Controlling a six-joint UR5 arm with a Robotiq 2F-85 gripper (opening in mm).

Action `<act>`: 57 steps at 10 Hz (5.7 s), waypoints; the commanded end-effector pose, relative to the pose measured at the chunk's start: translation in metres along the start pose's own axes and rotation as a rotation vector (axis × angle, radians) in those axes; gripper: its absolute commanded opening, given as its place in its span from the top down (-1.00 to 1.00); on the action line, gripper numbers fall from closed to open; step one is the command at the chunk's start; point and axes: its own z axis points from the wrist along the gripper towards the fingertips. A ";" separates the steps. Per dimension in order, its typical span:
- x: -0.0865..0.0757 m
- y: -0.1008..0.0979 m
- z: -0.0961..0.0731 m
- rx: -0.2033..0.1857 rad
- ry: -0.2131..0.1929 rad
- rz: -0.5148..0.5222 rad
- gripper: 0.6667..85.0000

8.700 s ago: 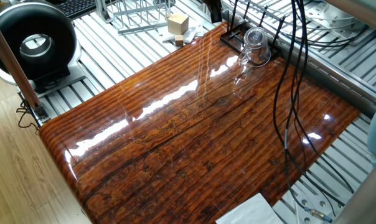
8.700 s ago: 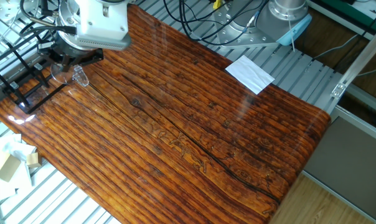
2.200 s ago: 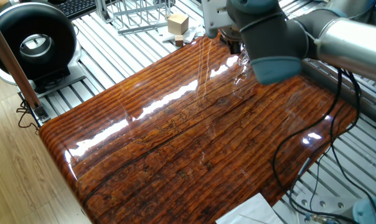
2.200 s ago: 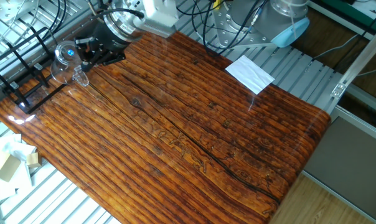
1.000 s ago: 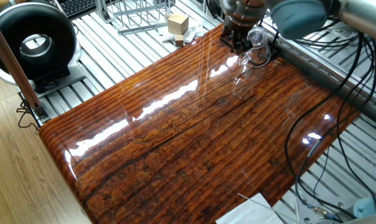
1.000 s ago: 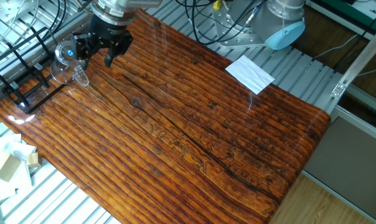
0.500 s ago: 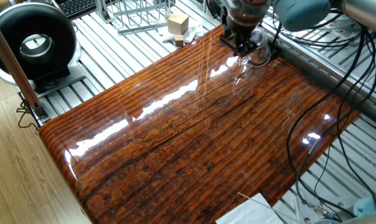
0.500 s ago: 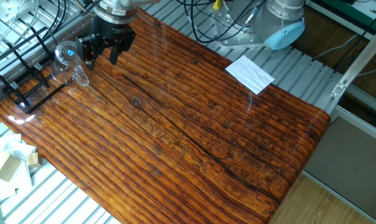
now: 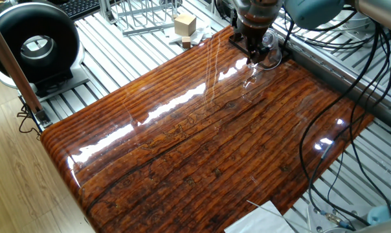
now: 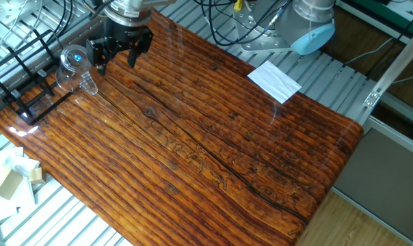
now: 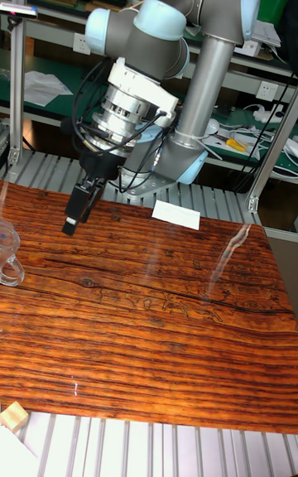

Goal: Take the cup off the cup rack

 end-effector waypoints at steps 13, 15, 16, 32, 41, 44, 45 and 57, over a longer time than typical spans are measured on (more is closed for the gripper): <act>0.016 -0.002 0.015 -0.011 -0.075 0.036 -0.64; 0.029 -0.011 0.021 -0.016 -0.103 0.028 -0.70; 0.039 -0.016 0.023 -0.012 -0.096 0.017 -0.70; 0.101 -0.032 0.028 0.006 0.114 -0.196 -0.48; 0.088 -0.035 0.025 0.016 0.096 -0.126 -0.79; 0.086 -0.036 0.025 0.021 0.088 -0.088 -0.71; 0.086 -0.036 0.025 0.023 0.090 -0.086 -0.71; 0.087 -0.048 0.039 0.007 0.011 -0.161 -0.75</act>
